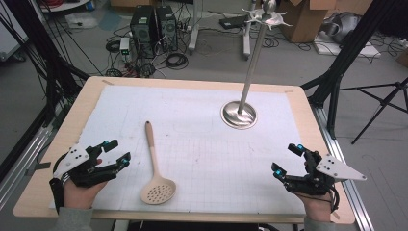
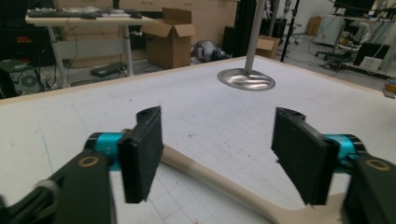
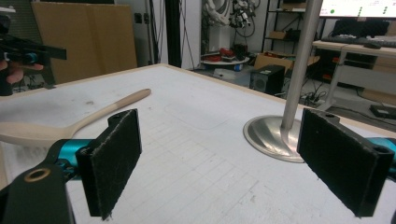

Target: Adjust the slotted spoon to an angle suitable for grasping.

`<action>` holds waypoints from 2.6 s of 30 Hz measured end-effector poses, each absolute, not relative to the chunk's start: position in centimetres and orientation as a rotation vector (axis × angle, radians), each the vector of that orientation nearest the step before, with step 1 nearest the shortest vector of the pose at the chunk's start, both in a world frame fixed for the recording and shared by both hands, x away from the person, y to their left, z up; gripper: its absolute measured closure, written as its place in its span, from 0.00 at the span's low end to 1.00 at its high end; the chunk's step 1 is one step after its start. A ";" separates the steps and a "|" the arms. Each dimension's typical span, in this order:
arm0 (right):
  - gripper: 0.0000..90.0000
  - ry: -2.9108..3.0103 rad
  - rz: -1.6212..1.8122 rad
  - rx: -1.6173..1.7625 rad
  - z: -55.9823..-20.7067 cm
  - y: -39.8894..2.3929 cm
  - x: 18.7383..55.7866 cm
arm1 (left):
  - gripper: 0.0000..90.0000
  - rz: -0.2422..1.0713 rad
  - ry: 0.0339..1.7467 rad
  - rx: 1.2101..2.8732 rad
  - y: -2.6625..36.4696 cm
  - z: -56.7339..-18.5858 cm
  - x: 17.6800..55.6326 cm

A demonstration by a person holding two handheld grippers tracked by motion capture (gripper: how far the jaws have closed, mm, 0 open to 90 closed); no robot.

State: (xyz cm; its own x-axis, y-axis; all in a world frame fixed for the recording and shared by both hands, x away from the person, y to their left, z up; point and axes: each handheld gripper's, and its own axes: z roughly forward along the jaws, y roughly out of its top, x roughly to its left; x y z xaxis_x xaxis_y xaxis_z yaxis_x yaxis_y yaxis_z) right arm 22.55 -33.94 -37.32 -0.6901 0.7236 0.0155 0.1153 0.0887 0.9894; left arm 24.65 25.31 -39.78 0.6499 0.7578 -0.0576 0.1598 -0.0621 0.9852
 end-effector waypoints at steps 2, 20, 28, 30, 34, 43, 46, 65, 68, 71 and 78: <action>0.14 1.891 1.637 0.817 -37.4 -33.8 22.7 | 0.51 0.589 0.785 1.612 25.2 -39.9 25.2; 0.14 1.911 1.628 0.802 -37.4 -33.4 22.7 | 0.99 0.610 0.791 1.702 24.6 -41.3 28.4; 0.14 1.913 1.630 0.797 -37.4 -33.3 22.8 | 0.99 0.580 0.788 1.812 23.7 -42.9 30.5; 0.14 1.915 1.631 0.799 -37.4 -33.3 22.8 | 0.99 0.569 0.801 1.832 23.6 -43.3 30.8; 0.14 1.916 1.632 0.793 -37.4 -33.3 22.8 | 1.00 0.551 0.797 1.846 23.3 -43.7 31.3; 0.14 1.919 1.640 0.789 -37.4 -33.0 22.9 | 1.00 0.503 0.849 1.873 23.2 -44.4 32.3; 0.14 1.923 1.642 0.791 -37.5 -33.0 23.1 | 1.00 0.489 0.874 1.860 23.4 -44.5 32.4; 0.14 1.923 1.655 0.792 -37.6 -33.1 23.4 | 1.00 0.451 0.903 2.002 21.5 -44.6 34.6; 0.14 1.924 1.656 0.789 -37.6 -33.1 23.4 | 1.00 0.451 0.907 2.027 21.4 -44.6 34.9; 0.14 1.925 1.659 0.788 -37.6 -33.0 23.5 | 1.00 0.449 0.907 2.037 21.1 -44.7 35.0; 0.14 1.934 1.665 0.783 -37.6 -32.7 23.8 | 1.00 0.429 0.889 2.041 20.6 -44.7 35.5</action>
